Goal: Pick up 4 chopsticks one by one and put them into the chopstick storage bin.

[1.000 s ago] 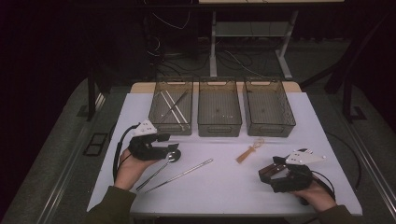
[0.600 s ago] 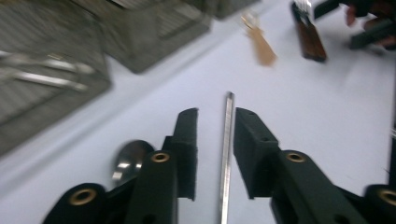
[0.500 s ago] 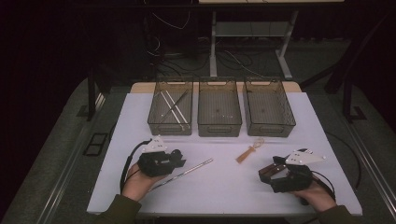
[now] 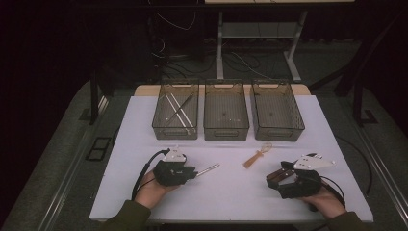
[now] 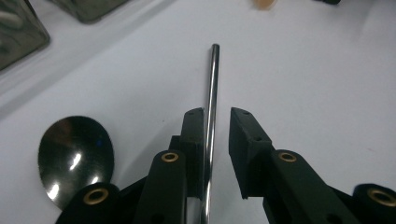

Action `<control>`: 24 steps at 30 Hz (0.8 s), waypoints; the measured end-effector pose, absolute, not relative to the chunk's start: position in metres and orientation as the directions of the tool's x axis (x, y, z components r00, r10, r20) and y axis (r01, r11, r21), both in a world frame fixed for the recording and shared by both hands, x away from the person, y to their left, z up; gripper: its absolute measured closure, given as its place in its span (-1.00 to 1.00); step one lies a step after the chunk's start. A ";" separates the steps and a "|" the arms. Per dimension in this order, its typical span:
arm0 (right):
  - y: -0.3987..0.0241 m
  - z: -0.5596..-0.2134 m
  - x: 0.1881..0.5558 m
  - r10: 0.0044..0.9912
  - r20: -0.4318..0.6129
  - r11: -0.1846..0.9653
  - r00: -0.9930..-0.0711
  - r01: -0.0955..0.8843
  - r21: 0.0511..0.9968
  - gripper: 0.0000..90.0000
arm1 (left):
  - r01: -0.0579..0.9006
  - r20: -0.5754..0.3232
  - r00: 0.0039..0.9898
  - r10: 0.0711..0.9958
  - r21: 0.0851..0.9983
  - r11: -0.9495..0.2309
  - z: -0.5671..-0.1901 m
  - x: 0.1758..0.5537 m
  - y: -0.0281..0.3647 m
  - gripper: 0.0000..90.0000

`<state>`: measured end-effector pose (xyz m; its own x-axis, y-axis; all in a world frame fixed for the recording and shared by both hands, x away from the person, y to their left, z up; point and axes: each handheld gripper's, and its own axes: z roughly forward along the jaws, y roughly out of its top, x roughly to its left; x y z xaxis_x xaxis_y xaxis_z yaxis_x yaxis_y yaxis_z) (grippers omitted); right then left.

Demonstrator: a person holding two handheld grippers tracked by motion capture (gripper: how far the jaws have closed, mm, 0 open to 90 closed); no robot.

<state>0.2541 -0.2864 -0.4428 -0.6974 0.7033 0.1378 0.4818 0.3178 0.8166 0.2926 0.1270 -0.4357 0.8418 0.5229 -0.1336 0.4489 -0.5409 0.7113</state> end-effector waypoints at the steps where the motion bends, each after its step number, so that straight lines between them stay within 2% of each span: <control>1: -0.286 -0.443 0.254 0.703 0.137 0.319 -0.698 0.481 0.816 -0.79 | 0.448 -0.131 0.843 0.521 0.706 -0.549 -0.437 0.293 0.126 0.66; 9: -0.287 -0.443 0.254 0.702 0.136 0.319 -0.699 0.479 0.818 -0.79 | 0.453 -0.111 0.843 0.527 0.673 -0.584 -0.445 0.295 0.122 0.73; 24: -0.286 -0.443 0.254 0.702 0.138 0.319 -0.698 0.482 0.816 -0.79 | 0.437 -0.110 0.850 0.515 0.694 -0.572 -0.450 0.294 0.125 0.88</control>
